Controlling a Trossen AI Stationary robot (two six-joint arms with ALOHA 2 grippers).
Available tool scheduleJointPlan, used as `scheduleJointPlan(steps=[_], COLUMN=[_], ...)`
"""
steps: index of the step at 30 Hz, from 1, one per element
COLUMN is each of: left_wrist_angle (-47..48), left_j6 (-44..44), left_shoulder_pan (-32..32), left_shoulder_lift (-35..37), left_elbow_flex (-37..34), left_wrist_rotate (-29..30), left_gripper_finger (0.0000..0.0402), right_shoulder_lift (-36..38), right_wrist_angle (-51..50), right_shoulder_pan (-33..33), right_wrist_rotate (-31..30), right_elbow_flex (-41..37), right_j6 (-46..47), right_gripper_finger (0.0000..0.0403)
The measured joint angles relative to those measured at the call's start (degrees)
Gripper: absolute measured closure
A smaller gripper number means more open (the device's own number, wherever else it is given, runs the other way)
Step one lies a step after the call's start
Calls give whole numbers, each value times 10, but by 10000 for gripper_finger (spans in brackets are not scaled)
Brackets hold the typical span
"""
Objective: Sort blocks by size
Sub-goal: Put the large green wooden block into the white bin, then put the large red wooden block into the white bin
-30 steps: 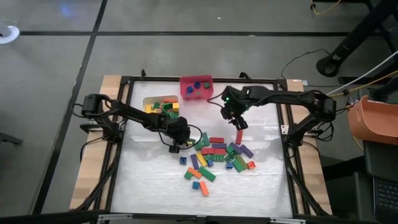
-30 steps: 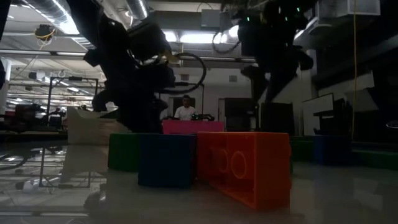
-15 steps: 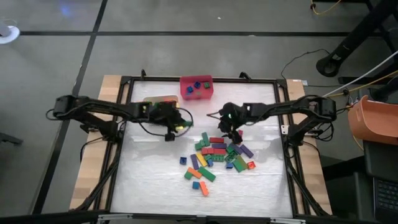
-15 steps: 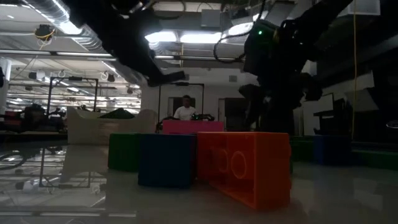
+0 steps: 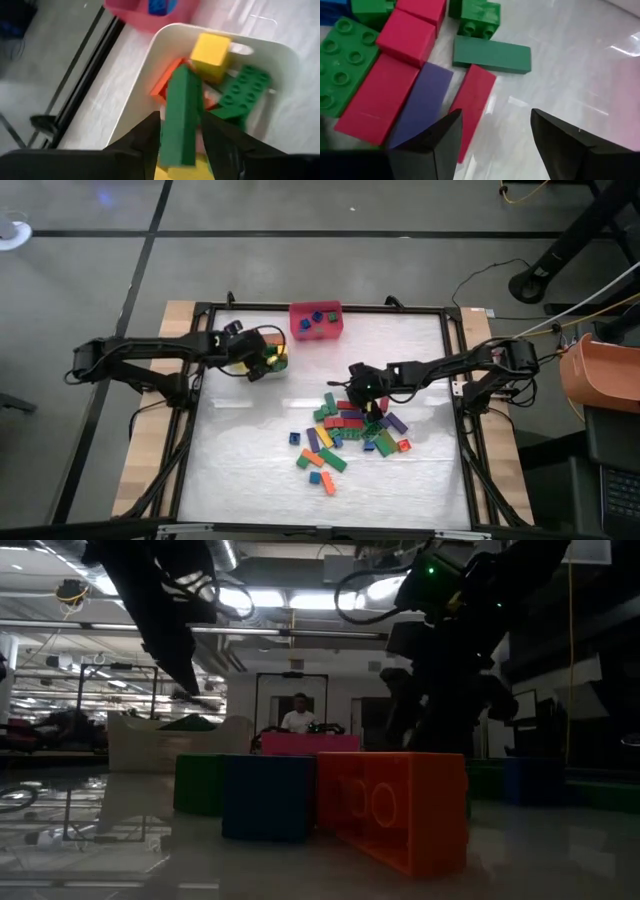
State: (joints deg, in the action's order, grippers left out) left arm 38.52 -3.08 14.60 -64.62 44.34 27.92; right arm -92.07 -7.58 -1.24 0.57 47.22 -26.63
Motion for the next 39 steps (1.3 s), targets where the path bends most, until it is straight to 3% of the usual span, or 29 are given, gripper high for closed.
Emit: scheduleJointPlan(steps=[11, 21, 28, 32, 37, 39], left_wrist_angle=[-2, -6, -6, -6, -6, -6], left_j6=[-15, -15, -15, -21, -44, -44], left_shoulder_pan=[28, 27, 26, 26, 26, 26], left_shoulder_lift=[-7, -9, -9, -9, -9, -9], left_elbow_flex=[0, 0, 0, 0, 0, 0], left_wrist_rotate=[0, -6, -7, -7, -7, -7], left_gripper_finger=[226, 225, 224, 224, 224, 224], right_shoulder_lift=[-20, -61, -70, -70, -74, -73], right_wrist_angle=[11, 17, 21, 32, 48, 48], right_shoulder_pan=[12, 13, 12, 12, 12, 12], right_wrist_rotate=[22, -15, -10, -10, -11, -12], right_elbow_flex=[1, 1, 2, 1, 19, 36], right_j6=[32, 57, 59, 58, 51, 37], right_gripper_finger=[169, 169, 174, 215, 303, 317])
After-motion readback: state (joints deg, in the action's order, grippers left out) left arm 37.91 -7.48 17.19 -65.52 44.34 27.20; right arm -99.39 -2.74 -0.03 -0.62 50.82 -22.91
